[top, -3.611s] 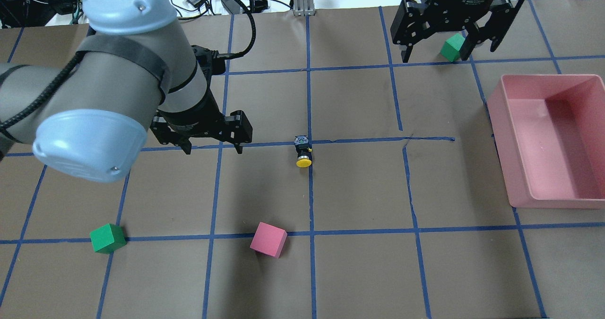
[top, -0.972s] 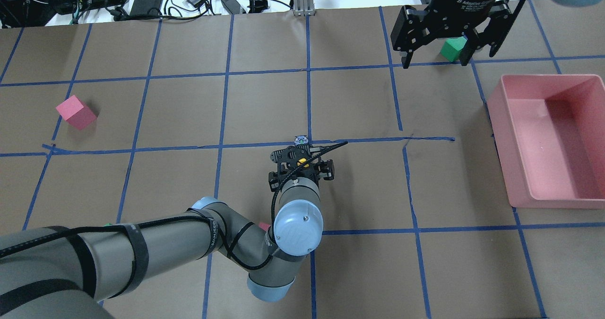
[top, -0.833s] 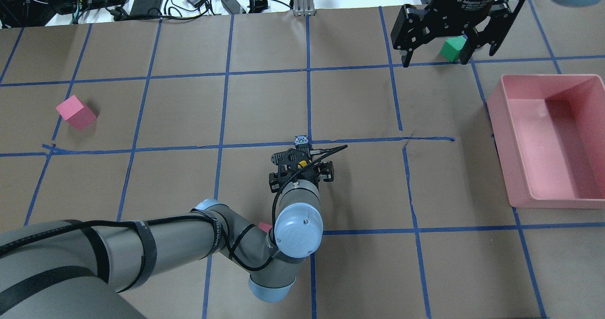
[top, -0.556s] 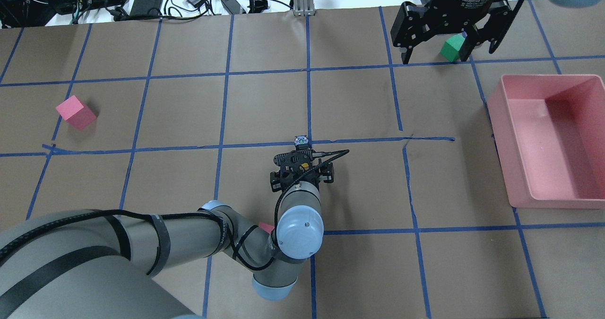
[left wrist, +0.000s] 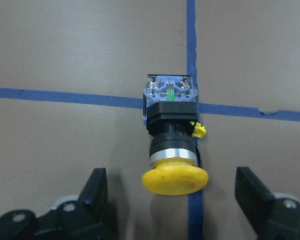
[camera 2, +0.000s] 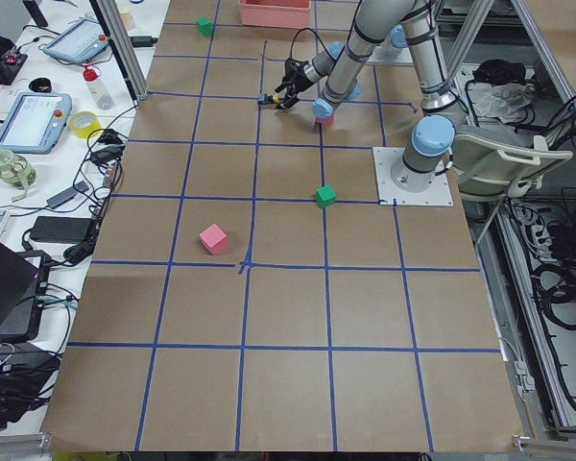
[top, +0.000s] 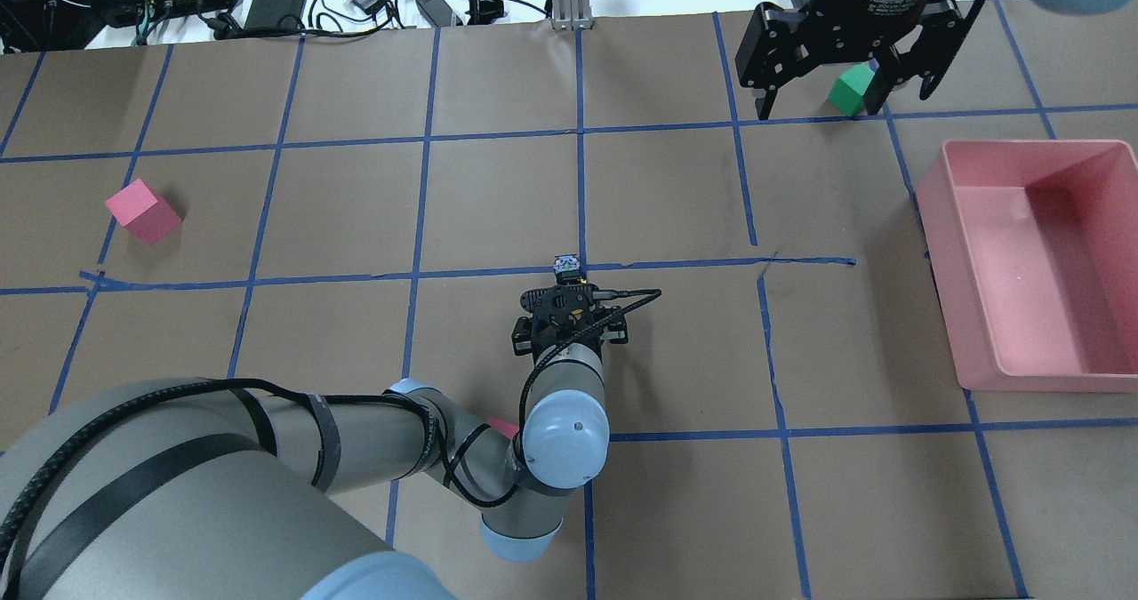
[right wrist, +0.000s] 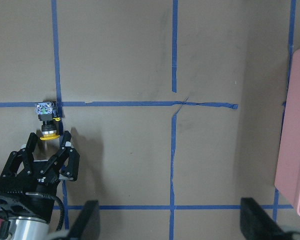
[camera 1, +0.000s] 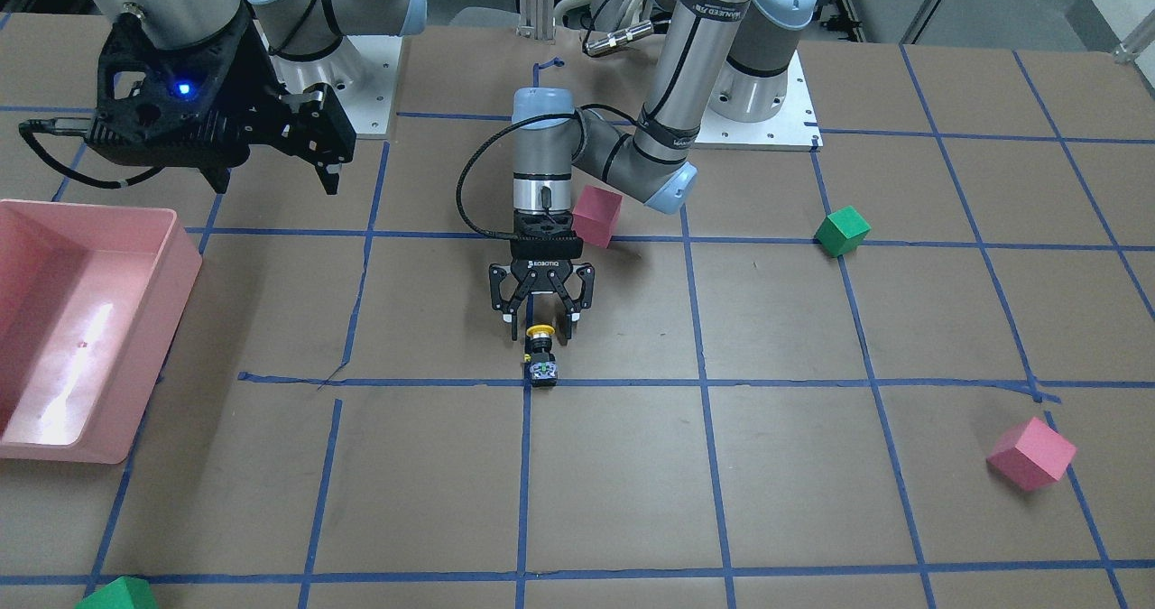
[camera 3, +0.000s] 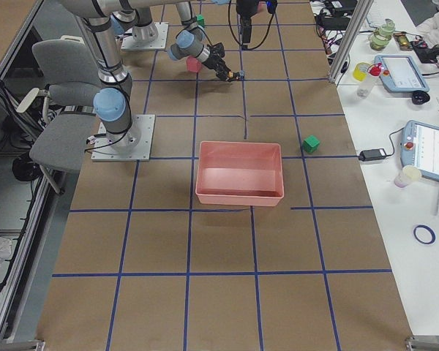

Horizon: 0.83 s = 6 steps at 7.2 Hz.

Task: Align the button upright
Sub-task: 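Lower the left gripper around the button body, then close the left gripper on the button and lift it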

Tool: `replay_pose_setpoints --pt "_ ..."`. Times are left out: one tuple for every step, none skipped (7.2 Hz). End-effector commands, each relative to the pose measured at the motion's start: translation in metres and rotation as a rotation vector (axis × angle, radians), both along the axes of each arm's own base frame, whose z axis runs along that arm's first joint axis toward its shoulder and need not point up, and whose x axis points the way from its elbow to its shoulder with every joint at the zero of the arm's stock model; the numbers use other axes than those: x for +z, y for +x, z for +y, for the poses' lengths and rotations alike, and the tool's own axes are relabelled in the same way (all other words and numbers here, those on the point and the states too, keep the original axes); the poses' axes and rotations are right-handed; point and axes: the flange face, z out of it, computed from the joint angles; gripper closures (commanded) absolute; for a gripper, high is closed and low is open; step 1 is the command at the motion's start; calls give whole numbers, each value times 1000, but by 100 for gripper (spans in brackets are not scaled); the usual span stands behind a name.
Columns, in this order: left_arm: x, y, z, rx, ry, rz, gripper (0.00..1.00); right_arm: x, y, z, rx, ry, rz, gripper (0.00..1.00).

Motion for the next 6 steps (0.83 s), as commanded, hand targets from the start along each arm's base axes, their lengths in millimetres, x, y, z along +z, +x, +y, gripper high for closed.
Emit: replay_pose_setpoints --pt "2 1 -1 6 -9 -10 71 0 0 0 0 0 0 1" --pt "5 1 -1 7 -15 -3 93 0 0 0 0 0 0 1" --pt "15 0 -3 1 -29 7 100 1 0 0 0 -1 0 1" --pt "27 -3 -11 -24 -52 -8 100 0 0 0 0 0 0 1" --pt "47 -12 -33 -65 -80 -38 100 1 0 1 0 -1 0 1" --pt "54 -17 -56 -61 -6 -68 100 0 0 0 0 0 0 1"
